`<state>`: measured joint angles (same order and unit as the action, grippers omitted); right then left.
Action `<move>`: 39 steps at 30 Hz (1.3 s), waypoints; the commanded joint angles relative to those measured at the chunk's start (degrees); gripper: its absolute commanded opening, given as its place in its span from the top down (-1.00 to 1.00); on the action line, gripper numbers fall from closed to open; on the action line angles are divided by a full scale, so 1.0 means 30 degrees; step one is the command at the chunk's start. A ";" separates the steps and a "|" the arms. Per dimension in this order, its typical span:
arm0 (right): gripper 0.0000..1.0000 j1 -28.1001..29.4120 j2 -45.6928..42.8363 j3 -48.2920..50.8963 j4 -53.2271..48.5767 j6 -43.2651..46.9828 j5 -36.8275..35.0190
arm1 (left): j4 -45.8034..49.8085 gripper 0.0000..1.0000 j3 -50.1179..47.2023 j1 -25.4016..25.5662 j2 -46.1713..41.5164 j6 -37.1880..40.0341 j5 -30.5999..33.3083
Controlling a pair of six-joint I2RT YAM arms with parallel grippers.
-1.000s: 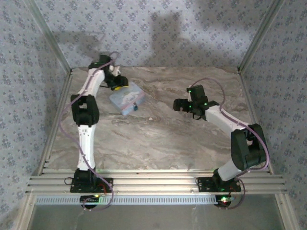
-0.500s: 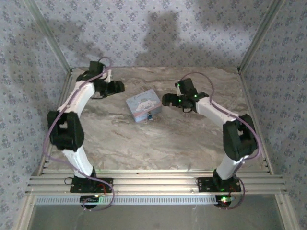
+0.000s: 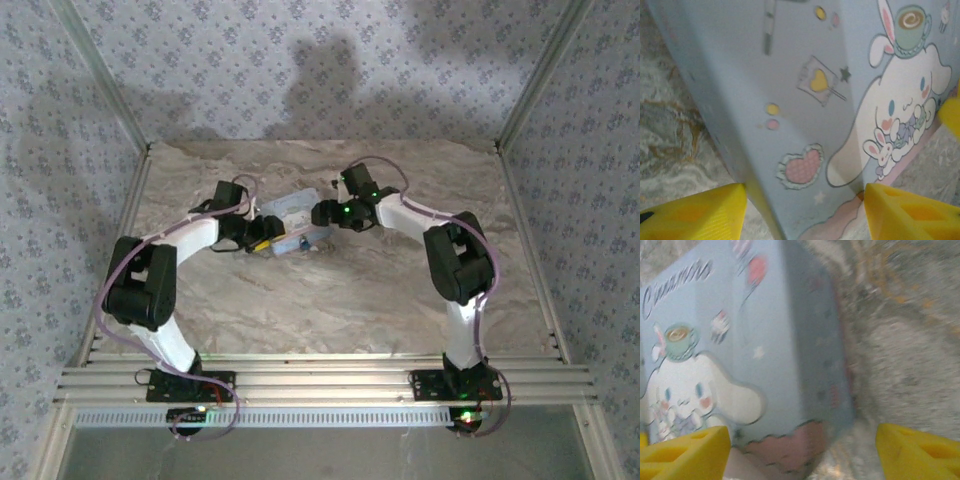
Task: Unlock the padlock with the key
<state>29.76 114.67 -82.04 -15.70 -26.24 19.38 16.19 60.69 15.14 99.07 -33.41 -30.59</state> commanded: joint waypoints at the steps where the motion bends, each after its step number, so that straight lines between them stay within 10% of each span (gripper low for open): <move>1: -0.55 0.0673 0.0107 -0.0105 0.0036 -0.0886 0.0602 | -0.0295 -0.26 0.1783 -0.0592 0.0801 0.0259 -0.0298; 16: -0.66 -0.1801 -0.3117 -0.0852 -0.4322 -0.1740 -0.3143 | 0.4182 -0.32 0.5226 -0.2005 0.1432 0.3067 0.2146; 24: -0.46 -0.4928 -0.0966 -0.3267 -1.0717 -0.0714 -0.6320 | 0.4973 -0.32 0.3925 -0.1529 -0.0214 0.3968 0.3479; 39: 0.05 -0.5261 0.3091 -0.6343 -1.1427 -0.1390 -0.6977 | 0.5202 -0.32 0.3101 -0.0153 0.0032 0.4543 0.3845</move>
<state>13.76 121.95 -98.08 -46.65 -29.61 0.30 31.11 70.65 14.55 99.42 -20.95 -19.64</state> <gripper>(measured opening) 0.483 0.659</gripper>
